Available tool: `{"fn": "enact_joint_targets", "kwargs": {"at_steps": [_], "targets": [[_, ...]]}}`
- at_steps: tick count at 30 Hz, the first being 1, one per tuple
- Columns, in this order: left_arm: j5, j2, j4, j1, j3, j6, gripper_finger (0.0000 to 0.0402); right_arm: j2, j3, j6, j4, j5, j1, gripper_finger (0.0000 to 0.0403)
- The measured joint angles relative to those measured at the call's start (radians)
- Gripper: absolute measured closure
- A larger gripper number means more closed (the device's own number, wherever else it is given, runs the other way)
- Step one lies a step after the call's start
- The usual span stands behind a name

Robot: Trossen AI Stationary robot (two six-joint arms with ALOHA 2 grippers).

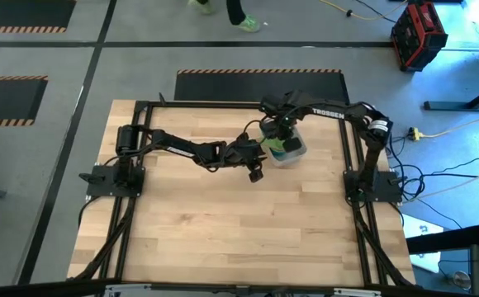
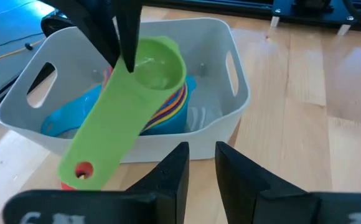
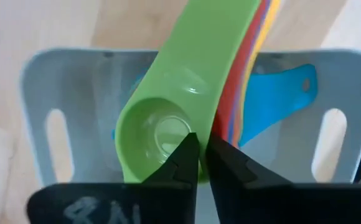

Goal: Nest measuring cups in basket
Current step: Stack the green measuring cup on top of the red measuring cup into the gray bin, then return to Home Position

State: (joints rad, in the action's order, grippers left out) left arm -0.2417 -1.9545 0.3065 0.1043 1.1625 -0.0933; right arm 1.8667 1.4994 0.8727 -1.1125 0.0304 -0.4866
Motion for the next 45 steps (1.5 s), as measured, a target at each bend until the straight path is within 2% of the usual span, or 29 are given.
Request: {"fn": "enact_joint_targets", "kwargs": {"at_steps": [6,15,24,30,38,45], "targets": [[0.000,0.000,0.000,0.000,0.000,0.000,0.0331,0.009,0.000,0.000,0.028,-0.063,0.000,0.0367],[0.000,0.000,0.000,0.000,0.000,0.000,0.0331,0.009,0.000,-0.008,0.040,-0.063,0.000,0.0331],[0.000,0.000,0.000,0.000,0.000,0.000,0.0331,0.009,0.000,-0.029,0.044,-0.064,0.000,0.0276],[0.000,0.017,0.002,0.001,0.000,0.005,0.0331,0.005,0.042,-0.099,0.002,-0.064,0.014,0.0276],[-0.001,0.179,-0.090,-0.016,0.002,0.118,0.0331,-0.020,0.217,-0.206,-0.169,-0.063,0.056,0.0287],[-0.008,0.428,-0.317,-0.023,0.001,0.209,0.0331,-0.146,0.285,-0.311,-0.213,-0.063,0.101,0.0284]]}}
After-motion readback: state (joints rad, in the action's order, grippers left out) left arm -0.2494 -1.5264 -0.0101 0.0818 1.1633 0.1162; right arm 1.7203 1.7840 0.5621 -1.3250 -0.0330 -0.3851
